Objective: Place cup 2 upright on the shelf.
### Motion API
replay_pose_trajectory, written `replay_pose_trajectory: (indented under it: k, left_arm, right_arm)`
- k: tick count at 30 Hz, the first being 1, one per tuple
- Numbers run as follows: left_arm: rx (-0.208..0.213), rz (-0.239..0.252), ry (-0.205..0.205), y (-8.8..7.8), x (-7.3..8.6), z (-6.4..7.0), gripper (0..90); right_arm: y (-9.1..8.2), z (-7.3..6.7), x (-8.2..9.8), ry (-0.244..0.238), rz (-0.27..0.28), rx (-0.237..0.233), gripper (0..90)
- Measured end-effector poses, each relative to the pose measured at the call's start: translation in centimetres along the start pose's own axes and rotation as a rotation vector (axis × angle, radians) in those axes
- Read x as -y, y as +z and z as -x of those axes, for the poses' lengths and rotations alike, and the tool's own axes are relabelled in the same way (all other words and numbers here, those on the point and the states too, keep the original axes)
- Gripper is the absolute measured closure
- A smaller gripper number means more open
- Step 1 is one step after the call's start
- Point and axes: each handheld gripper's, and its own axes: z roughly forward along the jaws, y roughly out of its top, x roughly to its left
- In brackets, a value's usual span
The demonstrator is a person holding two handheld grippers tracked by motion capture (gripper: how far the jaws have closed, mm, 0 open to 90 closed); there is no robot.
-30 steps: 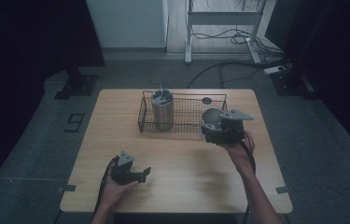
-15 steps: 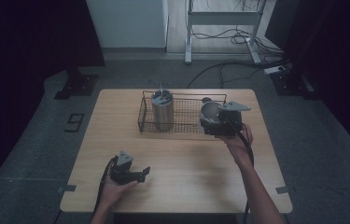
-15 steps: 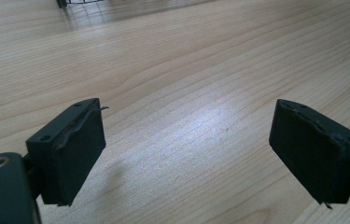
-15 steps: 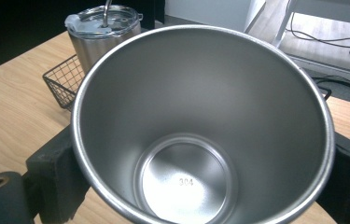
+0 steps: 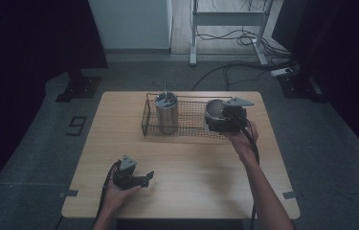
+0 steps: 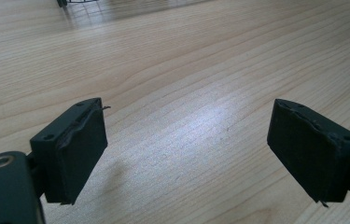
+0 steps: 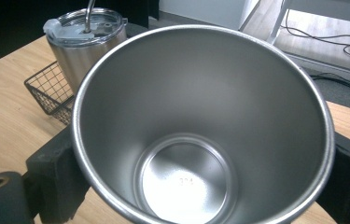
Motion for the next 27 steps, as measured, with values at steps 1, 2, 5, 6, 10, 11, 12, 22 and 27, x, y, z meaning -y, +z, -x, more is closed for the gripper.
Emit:
replay_pose_trajectory:
  k: [1,2,5,6,10,11,12,22,27]
  left_arm:
    - [0.001,0.001,-0.001,0.0,0.0,0.0,12.2]
    - [0.0,0.0,-0.001,0.0,0.0,0.0,12.2]
    - [0.001,0.0,-0.001,0.0,0.0,-0.1,12.2]
    - [0.001,0.0,-0.001,0.0,0.0,-0.1,12.3]
    - [0.0,0.003,-0.001,0.0,0.0,0.0,12.3]
    - [-0.001,0.003,-0.001,0.0,0.0,0.0,12.3]
    - [-0.001,0.003,-0.001,0.0,0.0,-0.1,12.3]
    - [-0.002,0.004,-0.006,-0.1,0.0,-0.2,12.4]
    - [-0.001,0.005,-0.009,-0.1,0.1,-0.3,12.7]
  right_arm:
    - [0.1,0.1,-0.1,0.0,-0.001,0.0,7.1]
    - [0.2,0.1,-0.2,0.0,0.0,-0.001,7.1]
    - [0.4,0.3,-0.4,0.0,-0.003,0.003,7.1]
    - [0.5,0.4,-0.5,0.001,-0.005,0.004,7.1]
    - [0.9,0.7,-0.8,0.007,-0.006,0.006,7.1]
    - [1.1,0.8,-0.8,0.009,-0.008,0.004,7.1]
    - [1.2,0.9,-0.9,0.01,-0.012,0.006,7.1]
    - [2.9,1.5,-1.4,0.018,-0.025,0.02,7.1]
    - [3.7,1.7,-1.7,0.016,-0.034,0.024,7.1]
